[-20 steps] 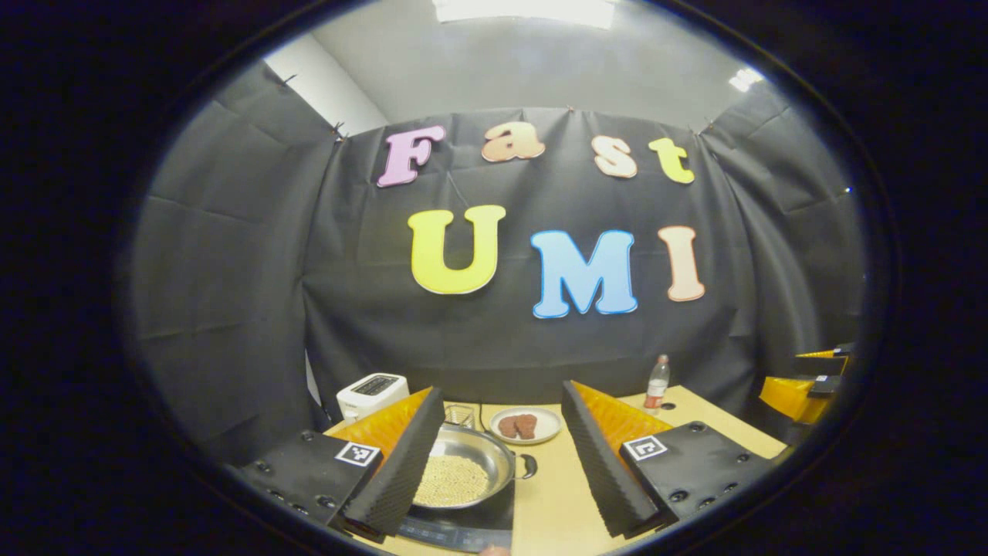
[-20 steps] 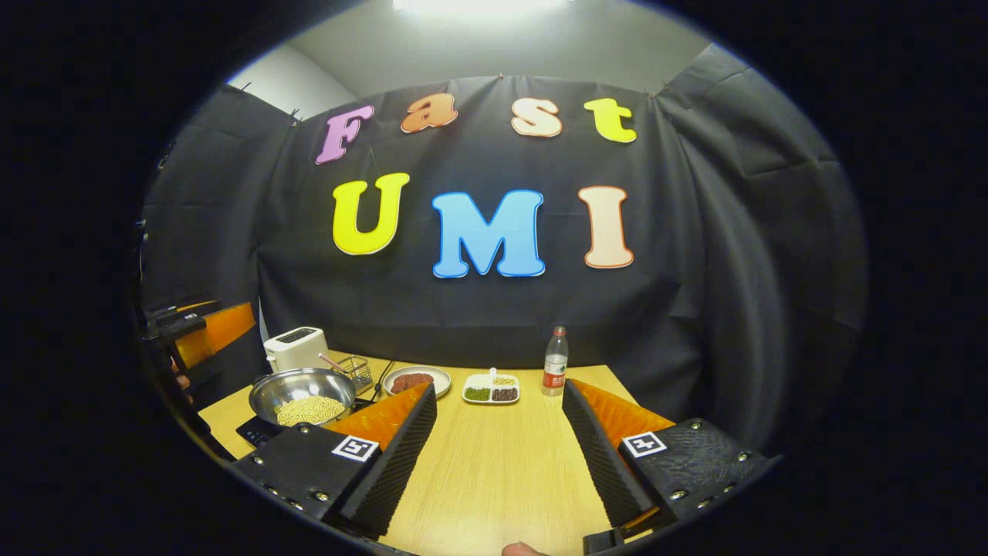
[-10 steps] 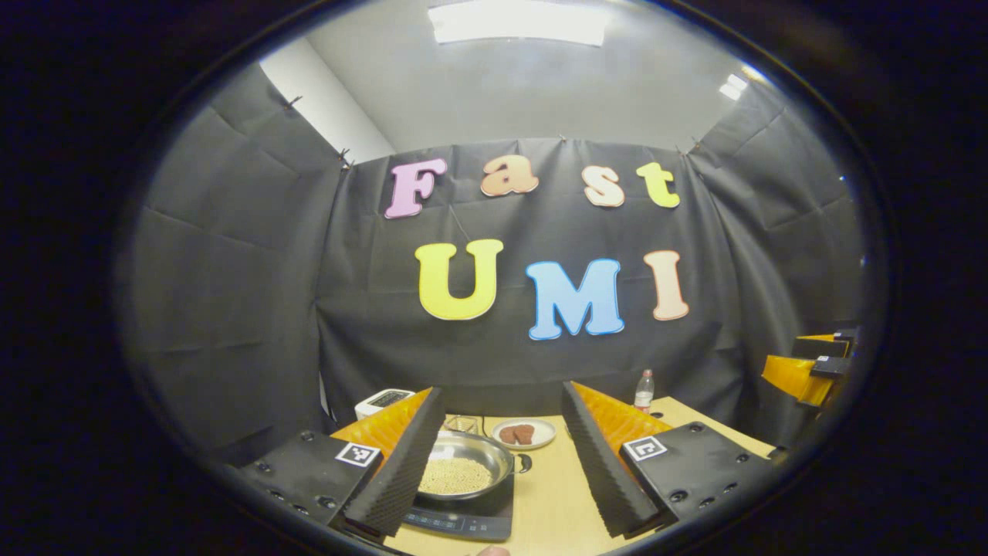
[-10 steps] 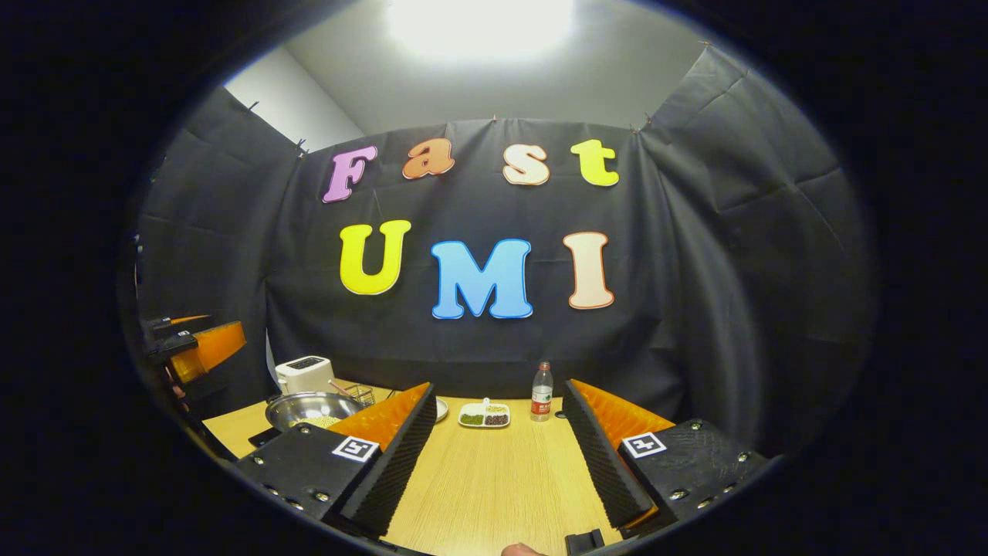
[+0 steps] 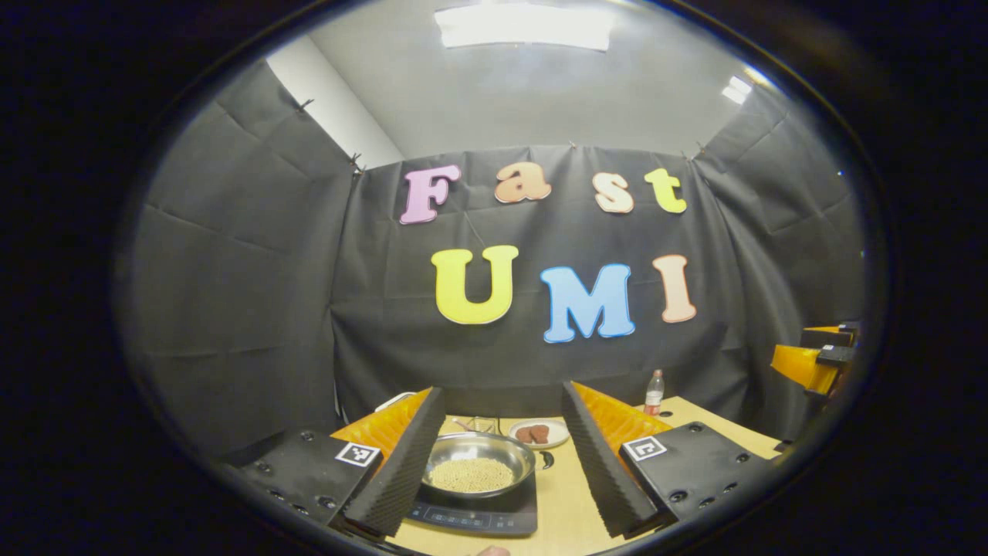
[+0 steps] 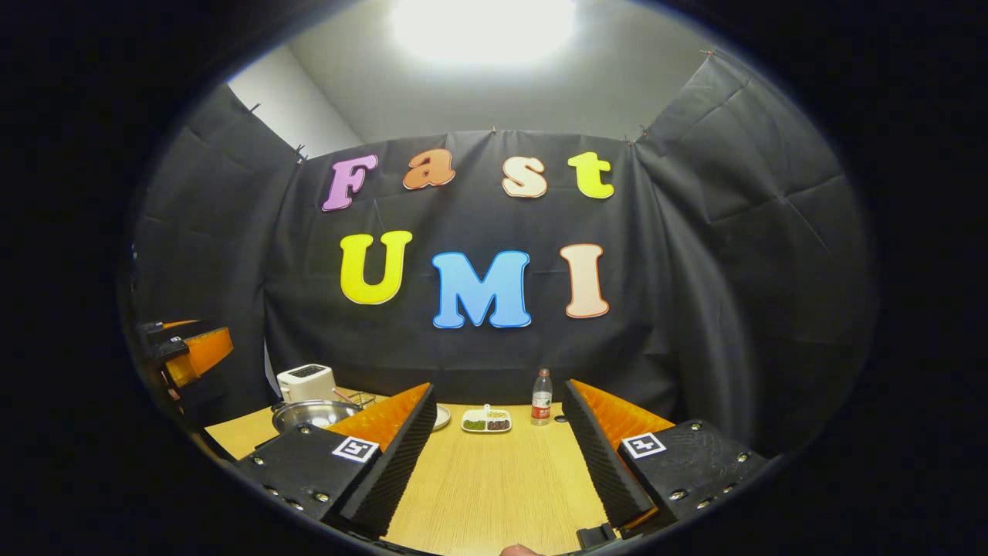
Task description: First push the handle of the pot to place it horizontally, then grasp the pot with both hands and set it on the induction cooktop.
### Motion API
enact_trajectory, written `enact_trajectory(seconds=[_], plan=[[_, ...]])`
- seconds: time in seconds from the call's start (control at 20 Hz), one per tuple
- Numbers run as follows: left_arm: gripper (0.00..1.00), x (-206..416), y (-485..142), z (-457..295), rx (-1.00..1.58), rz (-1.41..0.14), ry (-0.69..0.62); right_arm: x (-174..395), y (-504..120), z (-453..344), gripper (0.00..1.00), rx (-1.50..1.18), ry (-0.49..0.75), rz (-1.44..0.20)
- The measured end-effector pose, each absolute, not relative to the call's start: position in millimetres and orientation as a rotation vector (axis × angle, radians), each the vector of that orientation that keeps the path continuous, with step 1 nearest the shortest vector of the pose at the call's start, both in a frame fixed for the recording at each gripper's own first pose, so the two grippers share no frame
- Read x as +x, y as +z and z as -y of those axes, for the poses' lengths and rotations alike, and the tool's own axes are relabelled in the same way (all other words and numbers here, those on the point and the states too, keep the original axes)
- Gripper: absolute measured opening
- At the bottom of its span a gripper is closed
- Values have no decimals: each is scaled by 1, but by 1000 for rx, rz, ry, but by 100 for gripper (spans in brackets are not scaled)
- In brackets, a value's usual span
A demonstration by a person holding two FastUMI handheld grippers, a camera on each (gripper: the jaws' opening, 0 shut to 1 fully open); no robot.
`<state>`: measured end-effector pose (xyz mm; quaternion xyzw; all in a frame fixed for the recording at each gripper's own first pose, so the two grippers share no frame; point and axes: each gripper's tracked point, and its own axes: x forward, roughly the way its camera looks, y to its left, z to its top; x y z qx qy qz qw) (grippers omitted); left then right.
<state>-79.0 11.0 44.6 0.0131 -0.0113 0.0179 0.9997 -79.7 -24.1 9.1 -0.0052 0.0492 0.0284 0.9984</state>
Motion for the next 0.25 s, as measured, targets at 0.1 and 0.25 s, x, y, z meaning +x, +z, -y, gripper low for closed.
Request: enact_trajectory(seconds=[0.1, 0.25], plan=[[100, -80, 46, -14, 17, 29, 34, -80, 11, 20, 99, -19, 59, -94], [100, -79, 44, -14, 8, 27, 26, -82, 17, 18, 99, -16, 56, -81]])
